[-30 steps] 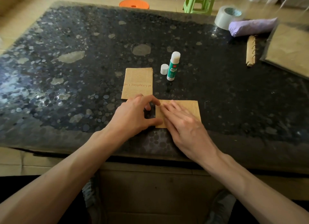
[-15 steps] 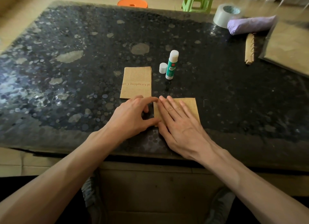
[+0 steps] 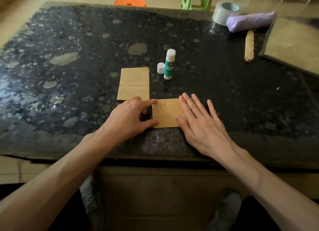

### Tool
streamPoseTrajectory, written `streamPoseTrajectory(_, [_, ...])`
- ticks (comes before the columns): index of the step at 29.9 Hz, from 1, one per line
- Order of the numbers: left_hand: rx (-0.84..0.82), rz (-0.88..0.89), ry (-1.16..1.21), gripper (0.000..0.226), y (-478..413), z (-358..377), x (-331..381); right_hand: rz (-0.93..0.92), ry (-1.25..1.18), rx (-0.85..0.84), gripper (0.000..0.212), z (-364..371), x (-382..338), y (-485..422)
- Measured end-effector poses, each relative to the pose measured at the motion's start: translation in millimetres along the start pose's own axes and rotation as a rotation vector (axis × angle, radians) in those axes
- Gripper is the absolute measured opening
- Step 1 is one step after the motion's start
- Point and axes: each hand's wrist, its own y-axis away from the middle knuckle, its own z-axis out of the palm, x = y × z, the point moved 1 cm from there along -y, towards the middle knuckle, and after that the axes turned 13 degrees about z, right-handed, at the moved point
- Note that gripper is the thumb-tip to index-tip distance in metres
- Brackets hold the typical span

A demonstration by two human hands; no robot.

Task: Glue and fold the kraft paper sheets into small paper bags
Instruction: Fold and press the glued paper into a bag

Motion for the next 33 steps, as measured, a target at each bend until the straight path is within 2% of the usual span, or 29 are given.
streamPoseTrajectory(4, [0.01,0.016,-0.016,0.071,1.1,0.7,0.0,-0.021,-0.017,-0.056,0.067,-3.4,1.4,-1.0])
streamPoseTrajectory(6, [0.015,0.016,-0.01,0.071,1.5,0.3,-0.7,-0.029,-0.151,-0.059,0.067,-10.7,3.6,-2.2])
streamPoseTrajectory(9, [0.029,0.019,0.027,0.07,1.4,-1.1,0.6,0.082,-0.408,0.02,0.062,-30.3,12.6,-7.8])
streamPoseTrajectory(16, [0.043,0.04,0.174,0.054,4.5,-5.0,2.7,0.043,-0.209,-0.086,0.084,-40.9,15.7,-31.6])
streamPoseTrajectory(21, [0.123,0.032,0.177,0.061,5.9,-5.4,6.7,0.086,-0.259,-0.134,0.073,-48.7,11.8,-38.5])
streamPoseTrajectory(25, [0.135,0.025,0.129,0.081,6.2,-2.5,8.5,0.124,-0.63,-0.124,0.048,-50.3,10.5,-32.9])
streamPoseTrajectory(28, [0.174,-0.019,0.206,0.085,5.3,-5.1,12.3,0.164,-0.859,-0.196,0.044,-54.0,9.7,-25.5])
streamPoseTrajectory(30, [0.218,-0.094,0.384,0.073,5.8,-10.3,16.6,0.178,-0.98,-0.247,0.04,-55.7,9.2,-21.8])
streamPoseTrajectory(33, [0.271,-0.198,0.714,0.025,7.4,-15.5,23.9,0.194,-1.087,-0.3,0.035,-55.4,9.1,-16.0])
